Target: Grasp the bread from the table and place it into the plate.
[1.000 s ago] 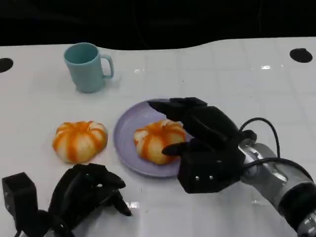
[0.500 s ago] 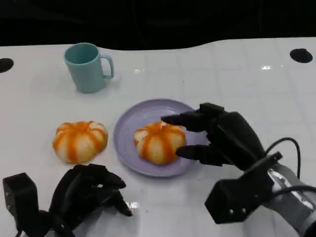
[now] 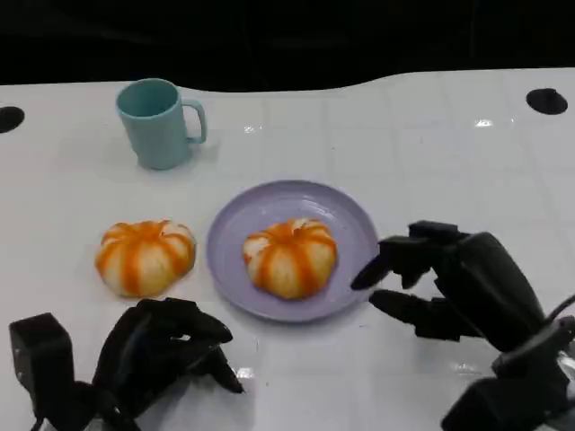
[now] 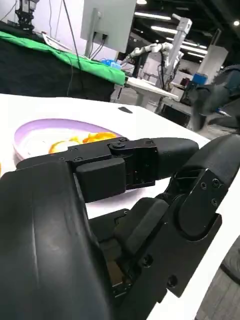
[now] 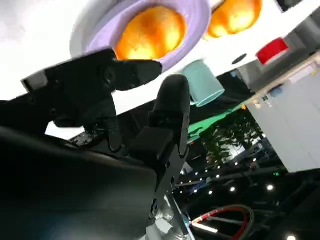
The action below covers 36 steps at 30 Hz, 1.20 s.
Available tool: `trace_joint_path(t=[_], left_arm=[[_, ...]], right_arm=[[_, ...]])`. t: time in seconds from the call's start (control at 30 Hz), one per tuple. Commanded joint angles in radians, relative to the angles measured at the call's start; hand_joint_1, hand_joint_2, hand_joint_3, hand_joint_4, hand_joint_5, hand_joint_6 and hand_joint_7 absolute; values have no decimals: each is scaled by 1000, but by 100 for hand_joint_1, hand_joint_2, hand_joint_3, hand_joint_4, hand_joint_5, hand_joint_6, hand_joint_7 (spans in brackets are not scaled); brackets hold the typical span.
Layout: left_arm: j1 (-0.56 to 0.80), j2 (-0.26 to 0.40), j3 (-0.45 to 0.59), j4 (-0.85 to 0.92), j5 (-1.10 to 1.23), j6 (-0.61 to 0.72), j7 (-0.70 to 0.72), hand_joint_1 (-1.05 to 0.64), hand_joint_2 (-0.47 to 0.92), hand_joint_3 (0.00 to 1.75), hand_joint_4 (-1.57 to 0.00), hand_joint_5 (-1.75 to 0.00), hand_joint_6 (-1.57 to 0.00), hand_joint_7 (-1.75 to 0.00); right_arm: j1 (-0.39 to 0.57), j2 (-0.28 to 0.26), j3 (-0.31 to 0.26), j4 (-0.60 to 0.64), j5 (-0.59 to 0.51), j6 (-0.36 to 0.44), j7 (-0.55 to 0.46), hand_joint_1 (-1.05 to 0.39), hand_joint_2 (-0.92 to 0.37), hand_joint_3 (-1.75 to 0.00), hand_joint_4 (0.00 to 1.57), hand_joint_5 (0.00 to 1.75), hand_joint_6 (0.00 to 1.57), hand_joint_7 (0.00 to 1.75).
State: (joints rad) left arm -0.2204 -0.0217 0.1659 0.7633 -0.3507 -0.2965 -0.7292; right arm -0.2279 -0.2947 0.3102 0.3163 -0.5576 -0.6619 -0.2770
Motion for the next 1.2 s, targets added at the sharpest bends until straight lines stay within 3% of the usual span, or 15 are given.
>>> trace_joint_path(t=[0.03,0.2,0.43,0.8,1.2], left_arm=[[4,4,1,-14,3,5,17,-105,72,0,-157,-61,-157,-21],[8,2,1,-27,-1,12,18,-105,71,0,-157,-60,-157,-21],[19,3,-8,-43,7,12,23,-105,72,1,-157,-60,-157,-21],[12,12,-1,-39,-1,22,16,-105,71,0,-157,-58,-157,-19],[2,27,7,-22,-8,23,1,-105,71,0,-157,-58,-157,-19]], right_arm=[[88,-41,-49,-94,69,-3,70,-14,-53,-100,75,169,74,115],[162,-58,-81,-134,103,-21,115,-14,-40,-125,80,171,78,131],[245,-73,-123,-133,65,-72,88,-15,-39,-125,87,174,80,134],[217,-44,-126,-8,36,-119,18,-17,-44,-121,86,175,75,152],[174,-18,-118,98,57,-156,21,-18,-41,-124,83,175,76,144]])
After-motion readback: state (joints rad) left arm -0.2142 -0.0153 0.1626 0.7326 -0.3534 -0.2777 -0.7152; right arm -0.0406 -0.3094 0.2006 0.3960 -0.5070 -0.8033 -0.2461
